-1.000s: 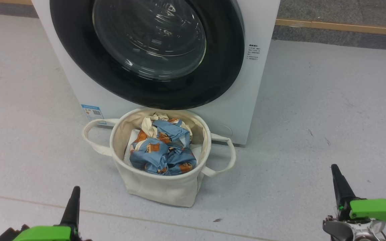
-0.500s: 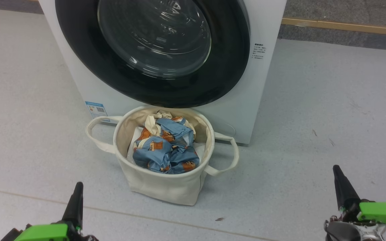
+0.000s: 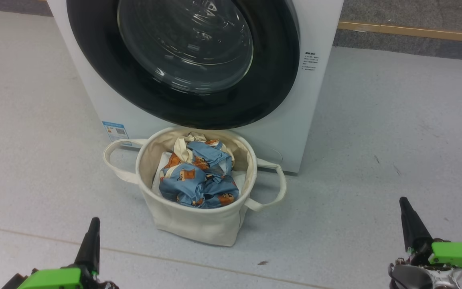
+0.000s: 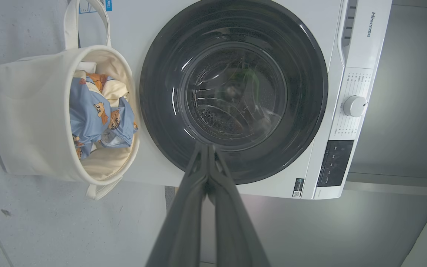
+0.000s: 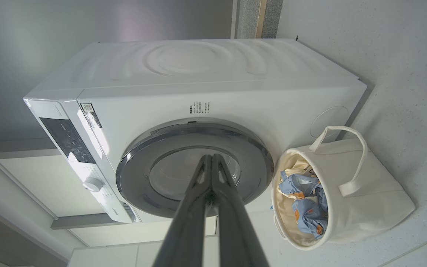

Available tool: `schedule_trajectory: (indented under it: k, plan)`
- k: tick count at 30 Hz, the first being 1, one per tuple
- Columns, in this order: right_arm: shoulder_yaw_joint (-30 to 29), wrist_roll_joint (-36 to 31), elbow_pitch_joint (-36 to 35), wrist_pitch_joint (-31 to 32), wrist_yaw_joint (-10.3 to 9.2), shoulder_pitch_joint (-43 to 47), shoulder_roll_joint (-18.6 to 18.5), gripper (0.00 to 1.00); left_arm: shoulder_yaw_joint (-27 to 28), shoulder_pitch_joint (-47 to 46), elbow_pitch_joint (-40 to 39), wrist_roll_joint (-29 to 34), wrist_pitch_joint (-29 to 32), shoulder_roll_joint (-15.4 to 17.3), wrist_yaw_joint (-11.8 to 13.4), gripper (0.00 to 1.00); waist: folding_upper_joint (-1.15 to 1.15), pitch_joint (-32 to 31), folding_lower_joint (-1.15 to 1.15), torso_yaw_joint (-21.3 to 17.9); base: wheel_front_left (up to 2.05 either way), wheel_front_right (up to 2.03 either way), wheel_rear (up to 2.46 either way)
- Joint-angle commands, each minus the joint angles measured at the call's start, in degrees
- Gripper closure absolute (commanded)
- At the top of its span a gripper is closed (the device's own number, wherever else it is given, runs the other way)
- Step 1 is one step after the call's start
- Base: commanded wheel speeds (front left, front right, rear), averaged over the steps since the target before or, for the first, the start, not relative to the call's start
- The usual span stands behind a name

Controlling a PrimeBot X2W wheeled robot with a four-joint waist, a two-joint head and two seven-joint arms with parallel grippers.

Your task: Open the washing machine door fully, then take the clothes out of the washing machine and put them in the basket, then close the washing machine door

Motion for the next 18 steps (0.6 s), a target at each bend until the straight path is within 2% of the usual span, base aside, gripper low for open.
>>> schedule_trajectory:
  k: [1, 18]
  plan:
    - [1.1, 0.3, -2.2, 0.5, 0.01, -0.9, -0.3, 1.0, 2.0, -1.4, -2.2, -0.2, 0.5, 0.3, -0.4, 1.0, 0.0, 0.0, 0.0, 0.0, 0.0, 0.0, 0.0]
    - [1.1, 0.3, -2.2, 0.5, 0.01, -0.9, -0.3, 1.0, 2.0, -1.4, -2.2, -0.2, 0.5, 0.3, -0.4, 1.0, 0.0, 0.0, 0.0, 0.0, 0.0, 0.0, 0.0]
